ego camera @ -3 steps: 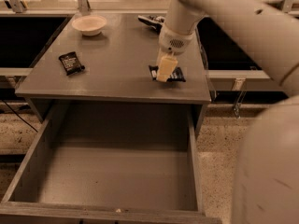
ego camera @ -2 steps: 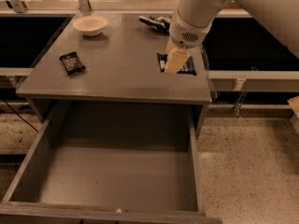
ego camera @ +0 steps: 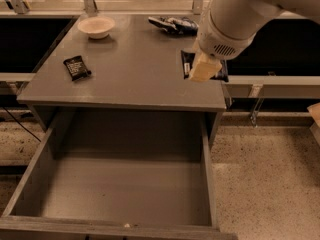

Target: Place rxbar blueberry into top drawer

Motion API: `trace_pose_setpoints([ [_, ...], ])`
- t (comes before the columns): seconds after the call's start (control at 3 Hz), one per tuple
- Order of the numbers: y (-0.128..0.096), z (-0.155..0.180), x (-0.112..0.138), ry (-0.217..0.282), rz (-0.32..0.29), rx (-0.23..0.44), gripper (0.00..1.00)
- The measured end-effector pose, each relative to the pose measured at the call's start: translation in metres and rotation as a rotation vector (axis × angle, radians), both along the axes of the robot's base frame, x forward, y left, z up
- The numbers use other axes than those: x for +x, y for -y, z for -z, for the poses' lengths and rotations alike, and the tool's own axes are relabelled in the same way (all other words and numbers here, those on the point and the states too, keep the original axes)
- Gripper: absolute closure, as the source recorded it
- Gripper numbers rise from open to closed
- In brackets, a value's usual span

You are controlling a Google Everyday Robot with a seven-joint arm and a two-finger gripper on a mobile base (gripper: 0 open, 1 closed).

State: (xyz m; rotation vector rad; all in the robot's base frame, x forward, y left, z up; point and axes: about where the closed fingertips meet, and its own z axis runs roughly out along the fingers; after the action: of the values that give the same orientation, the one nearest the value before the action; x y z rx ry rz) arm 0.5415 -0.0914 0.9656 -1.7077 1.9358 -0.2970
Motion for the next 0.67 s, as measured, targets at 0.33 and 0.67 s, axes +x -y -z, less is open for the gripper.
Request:
trace_pose_setpoints([
  [0.33, 0.011, 0.025, -0.029, -0.050, 0.004, 0.002, 1.00],
  [0.67, 0.008, 0.032, -0.042, -0.062, -0.008, 0.011, 1.00],
])
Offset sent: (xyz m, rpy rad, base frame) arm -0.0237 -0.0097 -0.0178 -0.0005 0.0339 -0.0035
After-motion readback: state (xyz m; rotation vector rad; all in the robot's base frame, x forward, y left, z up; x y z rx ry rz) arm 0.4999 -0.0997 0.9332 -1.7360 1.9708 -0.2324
